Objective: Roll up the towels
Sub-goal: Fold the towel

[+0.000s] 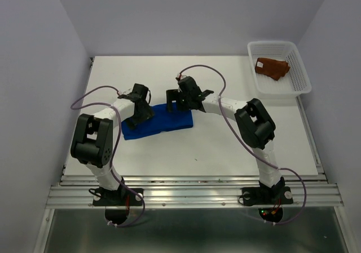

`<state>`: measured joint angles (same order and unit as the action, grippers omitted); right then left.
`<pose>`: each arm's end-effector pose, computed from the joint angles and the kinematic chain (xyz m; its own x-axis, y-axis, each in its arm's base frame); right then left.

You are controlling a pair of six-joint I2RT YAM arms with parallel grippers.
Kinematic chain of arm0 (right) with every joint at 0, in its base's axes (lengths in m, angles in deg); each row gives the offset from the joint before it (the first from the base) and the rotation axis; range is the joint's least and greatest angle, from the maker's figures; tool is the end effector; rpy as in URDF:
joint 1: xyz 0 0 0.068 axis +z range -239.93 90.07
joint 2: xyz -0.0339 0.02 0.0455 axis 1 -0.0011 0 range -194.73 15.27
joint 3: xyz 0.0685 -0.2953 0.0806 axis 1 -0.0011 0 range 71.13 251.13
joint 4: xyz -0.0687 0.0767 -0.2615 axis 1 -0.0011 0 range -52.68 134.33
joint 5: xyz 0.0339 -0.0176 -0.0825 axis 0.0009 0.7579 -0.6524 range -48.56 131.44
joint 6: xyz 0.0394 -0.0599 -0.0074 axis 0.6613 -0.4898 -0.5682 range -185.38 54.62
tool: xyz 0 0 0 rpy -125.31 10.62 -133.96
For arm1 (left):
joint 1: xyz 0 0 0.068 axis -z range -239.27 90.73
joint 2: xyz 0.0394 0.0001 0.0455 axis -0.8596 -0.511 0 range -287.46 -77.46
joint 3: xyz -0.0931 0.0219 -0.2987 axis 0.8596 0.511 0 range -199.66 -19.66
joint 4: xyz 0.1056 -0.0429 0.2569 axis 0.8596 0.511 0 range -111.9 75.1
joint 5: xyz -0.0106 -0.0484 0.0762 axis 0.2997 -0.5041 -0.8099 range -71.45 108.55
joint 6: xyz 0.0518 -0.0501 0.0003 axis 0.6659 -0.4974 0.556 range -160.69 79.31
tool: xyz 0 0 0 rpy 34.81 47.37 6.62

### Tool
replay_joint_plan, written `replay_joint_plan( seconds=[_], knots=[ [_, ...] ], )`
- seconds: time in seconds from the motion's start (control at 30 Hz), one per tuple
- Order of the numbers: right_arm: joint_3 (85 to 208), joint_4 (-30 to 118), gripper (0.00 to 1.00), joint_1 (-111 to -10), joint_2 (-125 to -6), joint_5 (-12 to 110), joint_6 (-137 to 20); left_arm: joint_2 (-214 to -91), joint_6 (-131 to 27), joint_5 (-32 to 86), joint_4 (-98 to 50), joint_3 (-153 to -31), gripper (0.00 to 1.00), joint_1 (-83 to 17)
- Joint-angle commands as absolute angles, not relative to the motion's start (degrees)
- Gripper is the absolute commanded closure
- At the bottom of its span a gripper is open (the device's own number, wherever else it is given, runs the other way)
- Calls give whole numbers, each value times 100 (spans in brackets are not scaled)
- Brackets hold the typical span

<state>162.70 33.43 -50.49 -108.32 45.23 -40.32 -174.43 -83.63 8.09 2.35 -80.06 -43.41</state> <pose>0.4178 0.3488 0.1875 -0.7606 -0.0784 -0.6444 -0.3854 0.8534 0.3510 0.3598 -0.0909 0.1913 -0.7398 -0.4861 -0.4651 -0.4377 0.8728 -0.2161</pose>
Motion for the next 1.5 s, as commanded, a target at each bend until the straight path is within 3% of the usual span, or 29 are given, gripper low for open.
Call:
replay_joint_plan(
  seconds=[0.0, 0.23, 0.4, 0.67, 0.83, 0.97, 1.13, 1.47],
  knots=[
    [16289, 3554, 0, -5109, -10743, 4294, -4060, -16933, -9024, -549, 1446, -7837, 9, -4572],
    [16034, 3554, 0, -5109, -10576, 4171, -4025, -16220, -9262, -1133, 2142, -7513, 9, -5485],
    [16033, 3466, 0, -5161, -10558, 3995, -3841, -15991, -8736, -464, 1913, -7458, 11, -5882],
    [16200, 3448, 0, -5161, -10453, 4469, -4261, -15280, -8482, 482, 1388, -7450, 12, -5883],
    [16095, 3501, 0, -5161, -10391, 4303, -4280, -15006, -8472, 1011, 685, -7538, 9, -5269],
    [15815, 3597, 0, -5161, -10330, 4338, -4192, -15523, -8569, 1486, 70, -7599, 8, -4609],
    [15165, 3913, 0, -5161, -10049, 4338, -4192, -16780, -8675, 1004, 393, -8029, 8, -4582],
    [12722, 4818, 0, -4662, -8996, 4250, -3605, -18292, -8324, 959, 192, -8925, 8, -4521]
  ],
)
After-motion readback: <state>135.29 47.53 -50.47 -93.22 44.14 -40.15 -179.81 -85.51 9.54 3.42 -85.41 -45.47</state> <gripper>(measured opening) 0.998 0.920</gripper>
